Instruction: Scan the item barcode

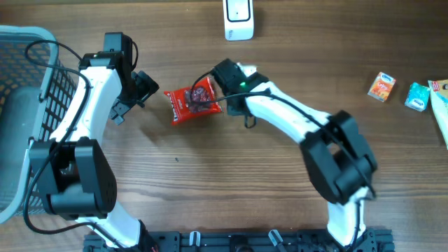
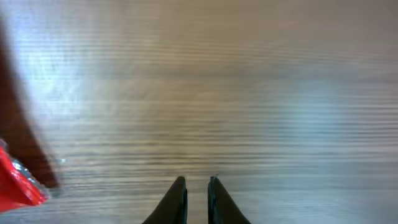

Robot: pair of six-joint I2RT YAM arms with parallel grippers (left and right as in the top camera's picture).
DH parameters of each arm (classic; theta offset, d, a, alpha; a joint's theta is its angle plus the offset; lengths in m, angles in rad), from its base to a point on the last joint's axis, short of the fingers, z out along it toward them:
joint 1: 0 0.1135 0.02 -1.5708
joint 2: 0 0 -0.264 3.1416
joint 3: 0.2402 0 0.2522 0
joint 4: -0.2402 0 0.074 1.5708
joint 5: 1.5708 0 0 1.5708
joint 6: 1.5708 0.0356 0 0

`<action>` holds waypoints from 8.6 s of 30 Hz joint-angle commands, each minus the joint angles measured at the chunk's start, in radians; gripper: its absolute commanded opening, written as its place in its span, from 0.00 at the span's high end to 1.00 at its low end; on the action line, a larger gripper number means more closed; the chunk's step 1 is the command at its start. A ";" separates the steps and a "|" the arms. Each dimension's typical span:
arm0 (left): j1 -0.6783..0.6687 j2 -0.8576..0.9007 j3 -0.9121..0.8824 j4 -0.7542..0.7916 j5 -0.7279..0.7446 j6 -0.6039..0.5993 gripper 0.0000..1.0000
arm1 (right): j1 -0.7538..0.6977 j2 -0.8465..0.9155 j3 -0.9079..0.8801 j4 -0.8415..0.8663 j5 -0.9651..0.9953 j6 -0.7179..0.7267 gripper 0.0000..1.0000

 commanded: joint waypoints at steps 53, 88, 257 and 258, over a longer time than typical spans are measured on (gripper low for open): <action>0.005 0.007 -0.002 0.000 -0.006 -0.010 0.00 | -0.475 -0.348 0.065 -0.285 -0.366 -0.103 0.00; -0.525 0.262 -0.204 0.587 0.674 -0.034 0.00 | -0.652 -0.339 0.060 -0.160 -0.411 0.047 0.00; -0.259 -0.232 -0.179 -0.054 -0.256 -0.216 0.00 | -0.264 -0.481 -0.338 0.316 -0.608 -0.028 0.06; -0.259 -0.232 -0.179 -0.054 -0.256 -0.216 0.00 | -0.264 -0.478 -0.342 0.315 -0.607 -0.027 0.00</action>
